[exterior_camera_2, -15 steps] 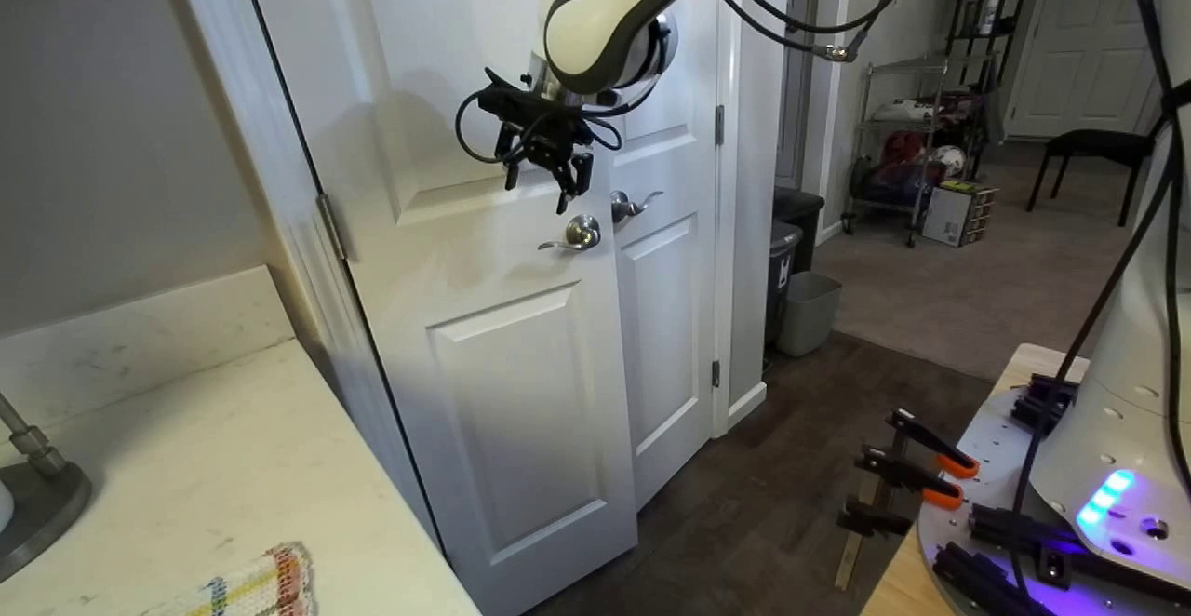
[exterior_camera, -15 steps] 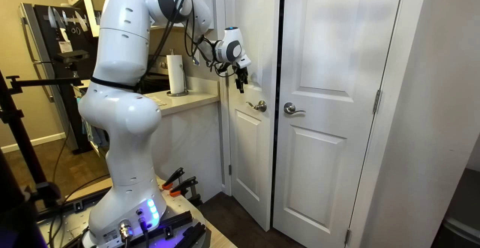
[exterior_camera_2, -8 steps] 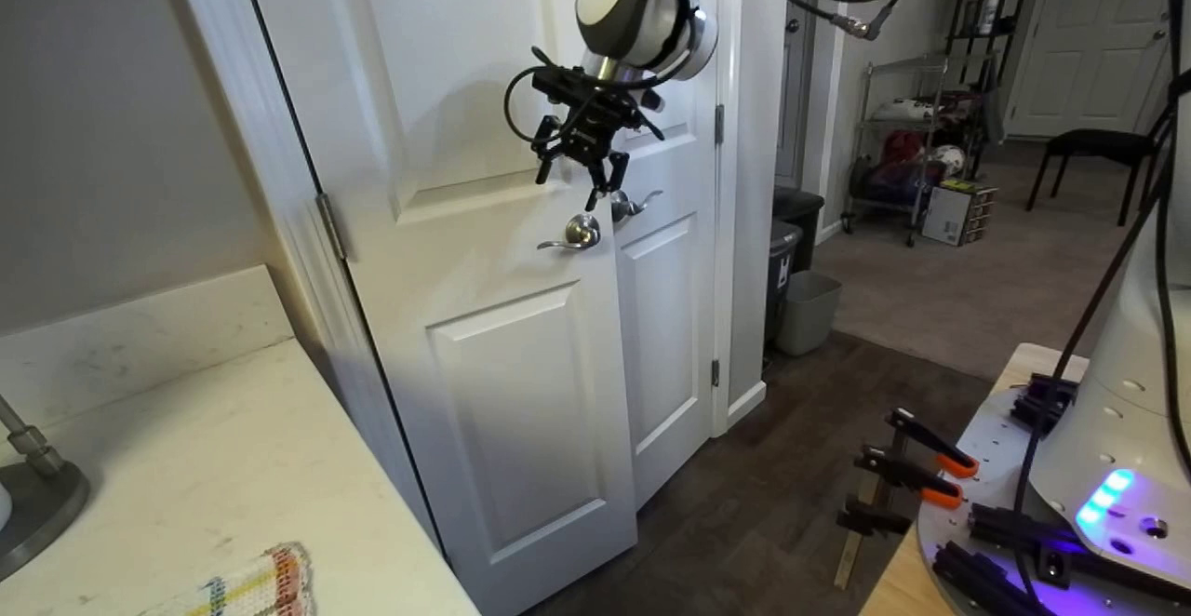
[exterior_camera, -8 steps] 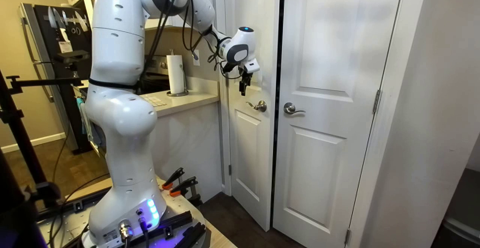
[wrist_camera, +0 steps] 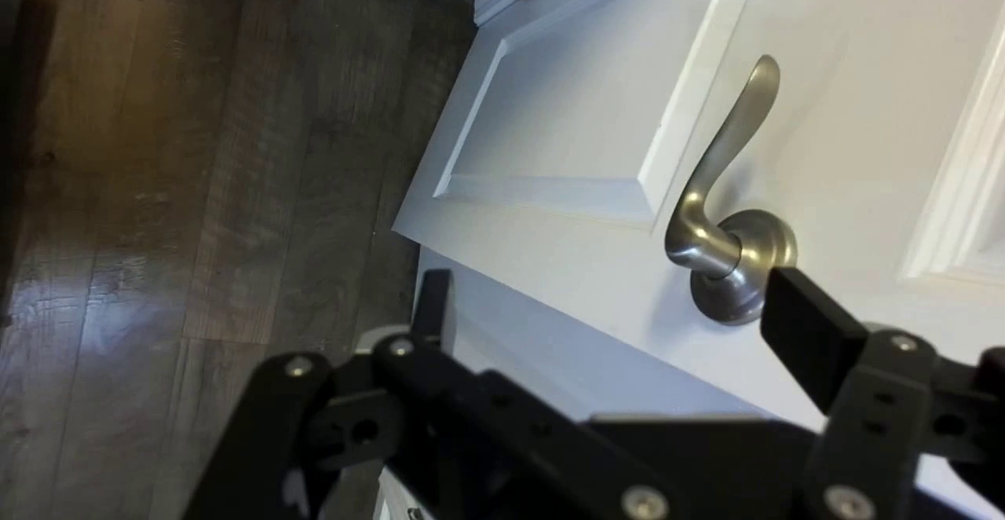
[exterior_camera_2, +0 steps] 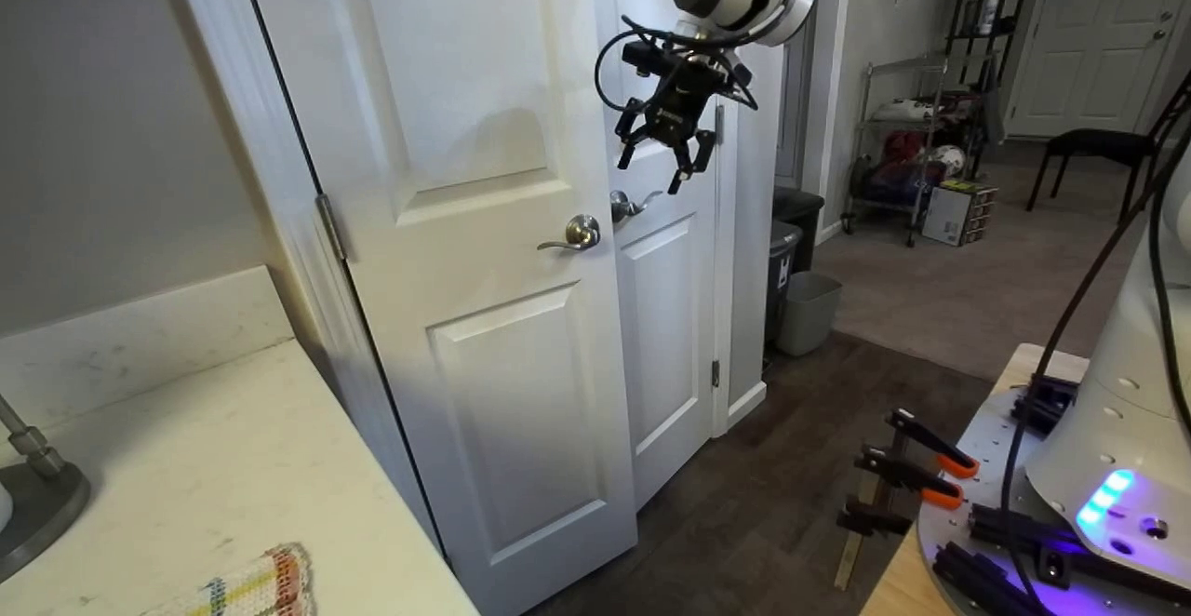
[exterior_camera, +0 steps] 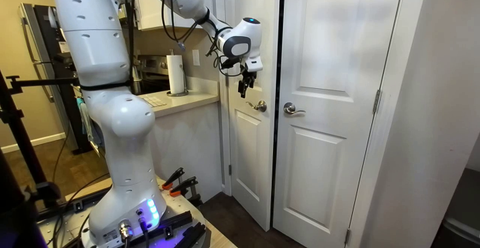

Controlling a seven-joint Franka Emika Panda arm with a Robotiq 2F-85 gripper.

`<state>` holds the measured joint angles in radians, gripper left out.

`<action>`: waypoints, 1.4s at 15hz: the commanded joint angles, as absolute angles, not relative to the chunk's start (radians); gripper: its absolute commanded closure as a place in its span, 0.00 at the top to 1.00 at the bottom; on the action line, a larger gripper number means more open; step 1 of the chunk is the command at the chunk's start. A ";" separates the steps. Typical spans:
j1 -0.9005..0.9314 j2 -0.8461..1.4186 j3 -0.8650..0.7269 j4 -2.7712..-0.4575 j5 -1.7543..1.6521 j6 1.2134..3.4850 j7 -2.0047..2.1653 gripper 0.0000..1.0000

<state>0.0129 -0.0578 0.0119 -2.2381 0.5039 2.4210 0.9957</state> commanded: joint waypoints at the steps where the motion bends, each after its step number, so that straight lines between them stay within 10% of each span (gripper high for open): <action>1: 0.006 -0.089 0.009 -2.275 0.507 2.434 1.058 1.00; 21: -0.053 0.242 -0.027 -1.975 0.765 2.701 1.316 1.00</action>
<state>-0.0350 0.1834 -0.0548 -2.0389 0.6527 2.6679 1.3456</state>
